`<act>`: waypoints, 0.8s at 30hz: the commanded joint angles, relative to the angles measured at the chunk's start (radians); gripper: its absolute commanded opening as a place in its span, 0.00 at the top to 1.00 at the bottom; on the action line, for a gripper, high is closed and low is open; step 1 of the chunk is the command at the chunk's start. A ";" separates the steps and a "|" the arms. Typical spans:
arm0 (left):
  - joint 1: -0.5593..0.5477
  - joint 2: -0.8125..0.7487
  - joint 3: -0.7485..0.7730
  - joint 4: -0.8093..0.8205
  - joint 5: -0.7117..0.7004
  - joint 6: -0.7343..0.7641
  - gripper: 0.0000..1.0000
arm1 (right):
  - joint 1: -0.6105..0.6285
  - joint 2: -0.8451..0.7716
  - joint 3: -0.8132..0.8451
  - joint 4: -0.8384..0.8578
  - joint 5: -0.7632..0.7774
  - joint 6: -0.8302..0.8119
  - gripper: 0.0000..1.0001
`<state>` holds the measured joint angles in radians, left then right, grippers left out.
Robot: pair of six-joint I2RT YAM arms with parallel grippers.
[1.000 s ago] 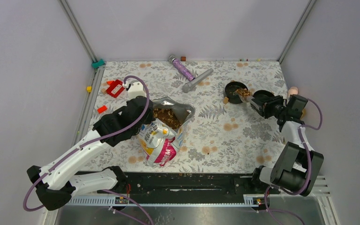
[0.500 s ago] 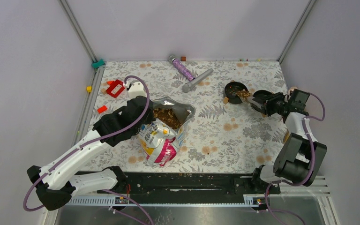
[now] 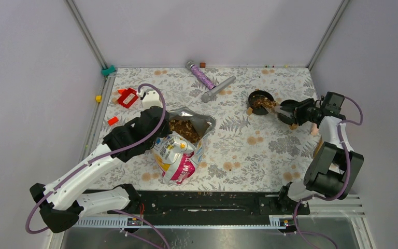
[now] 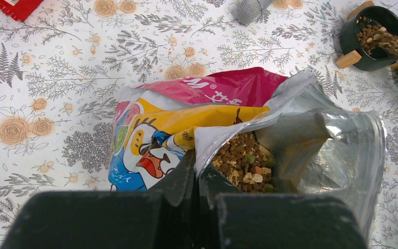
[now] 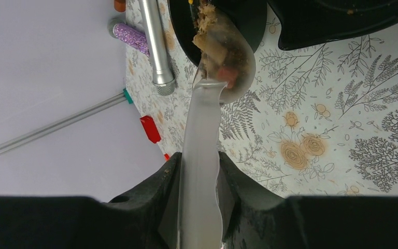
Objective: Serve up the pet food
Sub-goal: Pour the pet food into the pet food bowl.
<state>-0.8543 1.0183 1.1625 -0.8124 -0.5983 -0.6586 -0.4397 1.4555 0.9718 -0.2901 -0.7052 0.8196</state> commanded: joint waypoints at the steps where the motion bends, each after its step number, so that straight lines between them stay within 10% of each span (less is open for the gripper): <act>1: -0.004 -0.015 0.026 0.063 0.012 0.007 1.00 | 0.001 0.017 0.071 -0.069 0.025 -0.053 1.00; 24: -0.004 -0.039 0.028 0.064 0.011 0.019 1.00 | 0.138 0.107 0.290 -0.255 0.196 -0.125 1.00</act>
<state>-0.8543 1.0153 1.1625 -0.8131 -0.5983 -0.6476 -0.3317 1.5402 1.1843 -0.4988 -0.5491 0.7227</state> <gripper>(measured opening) 0.017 0.346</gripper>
